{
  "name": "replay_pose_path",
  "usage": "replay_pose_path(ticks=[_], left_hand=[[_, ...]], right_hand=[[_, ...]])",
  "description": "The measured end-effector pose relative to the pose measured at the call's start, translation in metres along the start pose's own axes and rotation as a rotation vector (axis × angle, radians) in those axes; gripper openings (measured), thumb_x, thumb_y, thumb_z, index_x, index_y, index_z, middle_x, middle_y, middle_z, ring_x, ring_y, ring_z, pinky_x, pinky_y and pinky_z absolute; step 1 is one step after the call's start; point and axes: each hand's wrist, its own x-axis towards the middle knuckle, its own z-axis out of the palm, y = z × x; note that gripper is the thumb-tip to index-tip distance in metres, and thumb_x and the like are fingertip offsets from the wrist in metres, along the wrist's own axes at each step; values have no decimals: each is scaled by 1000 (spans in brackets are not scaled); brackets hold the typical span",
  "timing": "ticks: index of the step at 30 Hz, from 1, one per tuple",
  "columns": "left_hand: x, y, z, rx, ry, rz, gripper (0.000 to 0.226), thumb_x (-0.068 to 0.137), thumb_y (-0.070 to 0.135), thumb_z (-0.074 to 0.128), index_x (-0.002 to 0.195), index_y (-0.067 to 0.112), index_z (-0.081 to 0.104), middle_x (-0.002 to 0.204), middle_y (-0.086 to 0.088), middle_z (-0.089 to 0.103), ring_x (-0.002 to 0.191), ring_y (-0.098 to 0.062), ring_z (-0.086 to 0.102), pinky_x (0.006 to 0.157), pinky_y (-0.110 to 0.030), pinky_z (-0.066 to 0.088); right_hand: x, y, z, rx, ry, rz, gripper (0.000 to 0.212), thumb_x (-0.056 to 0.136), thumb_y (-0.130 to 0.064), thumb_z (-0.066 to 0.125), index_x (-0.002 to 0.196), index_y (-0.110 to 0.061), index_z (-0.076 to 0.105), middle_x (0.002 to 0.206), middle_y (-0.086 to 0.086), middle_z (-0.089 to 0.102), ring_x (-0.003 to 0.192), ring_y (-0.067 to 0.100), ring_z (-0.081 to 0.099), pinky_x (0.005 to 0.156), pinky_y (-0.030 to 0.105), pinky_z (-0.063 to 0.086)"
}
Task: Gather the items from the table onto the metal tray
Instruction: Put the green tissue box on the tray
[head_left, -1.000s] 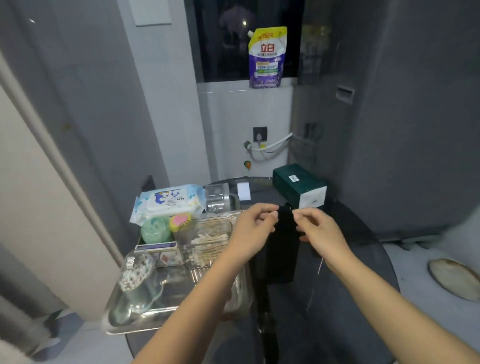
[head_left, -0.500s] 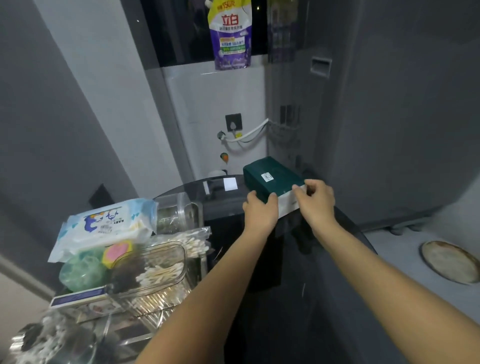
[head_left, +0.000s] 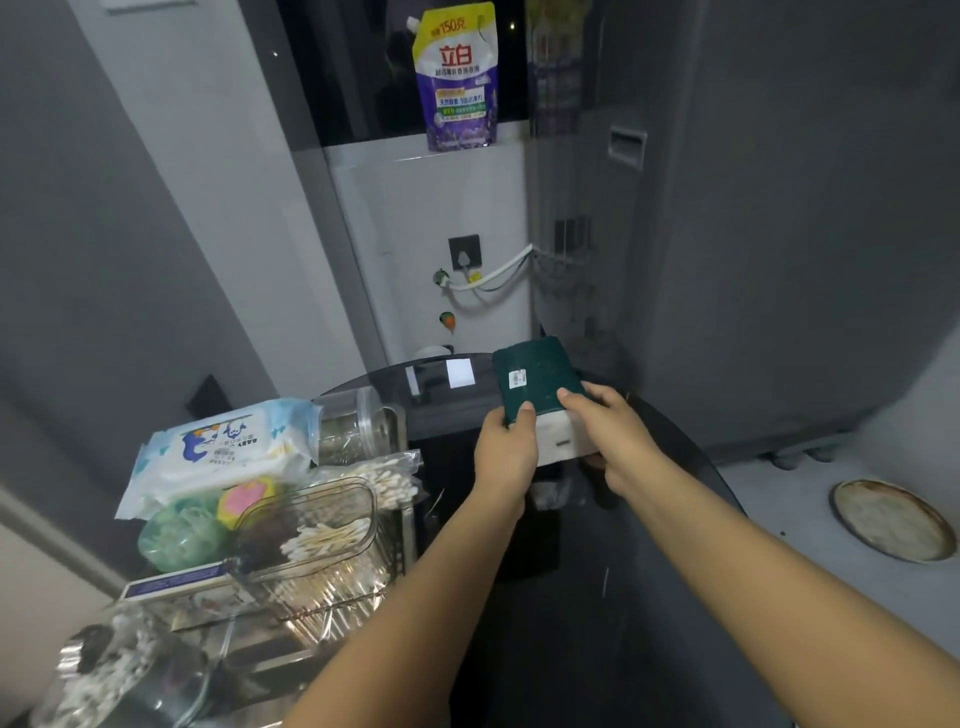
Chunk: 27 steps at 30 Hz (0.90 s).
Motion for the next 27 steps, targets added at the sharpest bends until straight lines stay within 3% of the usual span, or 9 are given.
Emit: replay_pose_path(ticks=[4, 10, 13, 17, 19, 21, 22, 24, 27], left_hand=[[-48, -1, -19, -77, 30, -21, 38, 90, 43, 54, 116, 16, 50, 109, -3, 65, 100, -20, 64, 94, -45, 52], [-114, 14, -68, -80, 30, 105, 38, 93, 42, 50, 121, 16, 46, 115, -1, 60, 98, -8, 60, 81, -30, 53], [-137, 13, -98, -18, 80, 236, 46, 91, 41, 53, 132, 26, 38, 131, -4, 49, 108, -11, 57, 93, -36, 51], [-166, 12, -139, 78, 185, 389, 62, 91, 34, 56, 145, 27, 26, 139, -2, 33, 115, -10, 51, 95, -20, 38], [-176, 6, -161, 150, 233, 418, 68, 89, 36, 58, 147, 30, 22, 141, -2, 29, 122, -12, 46, 103, -24, 36], [-183, -2, -184, 183, 268, 414, 72, 87, 37, 61, 147, 31, 21, 144, -3, 31, 123, -13, 47, 107, -33, 39], [-186, -7, -194, 191, 277, 410, 73, 87, 36, 62, 147, 30, 23, 139, -5, 37, 115, -8, 51, 103, -29, 43], [-192, -16, -213, 210, 287, 398, 64, 86, 29, 65, 143, 25, 35, 115, -9, 52, 86, 7, 55, 83, -8, 43], [-198, -29, -232, 232, 332, 409, 30, 85, 24, 67, 112, 30, 57, 103, 3, 63, 84, 5, 58, 73, -1, 40]], right_hand=[[-46, -11, -1, 91, -92, -21, 35, 83, -26, 64, 118, -26, 56, 105, 1, 68, 87, 18, 66, 72, 35, 54], [-120, -27, -4, 151, -182, -136, 18, 85, -24, 59, 101, -31, 66, 95, -2, 71, 78, 12, 66, 61, 27, 50], [-149, -29, 2, 146, -217, -150, 14, 85, -24, 58, 92, -29, 69, 97, 3, 72, 86, 19, 66, 71, 32, 50], [-172, -27, 11, 151, -300, -104, 9, 85, -26, 58, 90, -26, 65, 81, -1, 69, 78, 18, 63, 74, 35, 49], [-178, -24, 15, 134, -353, -48, 7, 85, -27, 58, 87, -21, 61, 62, -5, 65, 65, 13, 61, 66, 33, 49], [-185, -21, 24, 93, -409, 7, 13, 82, -28, 60, 89, -17, 62, 72, -2, 68, 70, 15, 64, 68, 34, 50], [-187, -19, 29, 71, -434, 30, 16, 82, -28, 60, 92, -16, 63, 81, 1, 69, 76, 17, 64, 69, 35, 51], [-191, -14, 39, 36, -491, 57, 14, 84, -26, 58, 93, -17, 64, 83, 1, 68, 79, 19, 64, 71, 35, 52], [-197, -10, 53, 4, -561, 61, 13, 86, -26, 54, 91, -18, 64, 80, -1, 69, 77, 16, 64, 71, 34, 52]])
